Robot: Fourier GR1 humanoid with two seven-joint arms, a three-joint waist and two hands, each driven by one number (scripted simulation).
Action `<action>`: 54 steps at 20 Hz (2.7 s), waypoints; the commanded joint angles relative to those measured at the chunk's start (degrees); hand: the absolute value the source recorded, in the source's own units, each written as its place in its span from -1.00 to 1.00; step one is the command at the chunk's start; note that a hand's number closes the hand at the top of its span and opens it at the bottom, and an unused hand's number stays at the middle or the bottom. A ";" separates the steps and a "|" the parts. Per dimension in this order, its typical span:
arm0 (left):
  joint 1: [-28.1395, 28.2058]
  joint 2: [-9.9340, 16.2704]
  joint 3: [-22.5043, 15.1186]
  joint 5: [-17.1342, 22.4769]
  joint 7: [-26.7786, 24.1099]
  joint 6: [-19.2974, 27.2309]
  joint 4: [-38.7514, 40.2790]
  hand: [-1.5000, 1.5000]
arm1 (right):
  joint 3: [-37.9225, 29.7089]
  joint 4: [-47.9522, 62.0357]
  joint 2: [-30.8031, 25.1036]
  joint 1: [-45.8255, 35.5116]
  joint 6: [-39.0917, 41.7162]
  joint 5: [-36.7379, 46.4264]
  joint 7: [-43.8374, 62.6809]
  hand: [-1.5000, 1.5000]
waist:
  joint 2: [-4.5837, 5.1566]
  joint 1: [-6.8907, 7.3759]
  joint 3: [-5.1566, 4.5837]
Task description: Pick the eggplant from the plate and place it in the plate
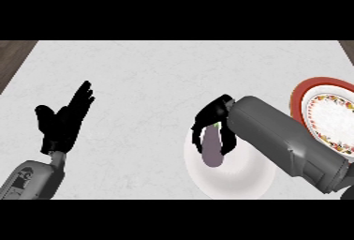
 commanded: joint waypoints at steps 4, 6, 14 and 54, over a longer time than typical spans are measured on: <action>0.85 0.06 0.47 -0.08 -0.42 -0.67 0.20 0.00 | 2.35 -0.02 2.35 3.67 6.86 -2.97 -9.09 1.00 | 1.45 0.19 0.53; -0.03 0.00 0.48 0.00 1.01 -0.51 -0.40 0.00 | 1.51 0.30 3.68 2.56 7.66 -4.56 -7.21 1.00 | 1.20 -0.05 0.52; 1.54 -0.59 1.83 -0.55 1.57 1.47 0.74 0.00 | -9.69 5.41 -0.36 3.42 -24.17 -2.78 7.39 1.00 | -0.42 -4.13 0.59; 1.71 0.58 7.40 -1.78 1.47 -5.21 0.07 0.00 | -45.90 -18.01 -32.63 40.58 -81.77 -3.49 27.31 1.00 | 0.46 -2.63 0.56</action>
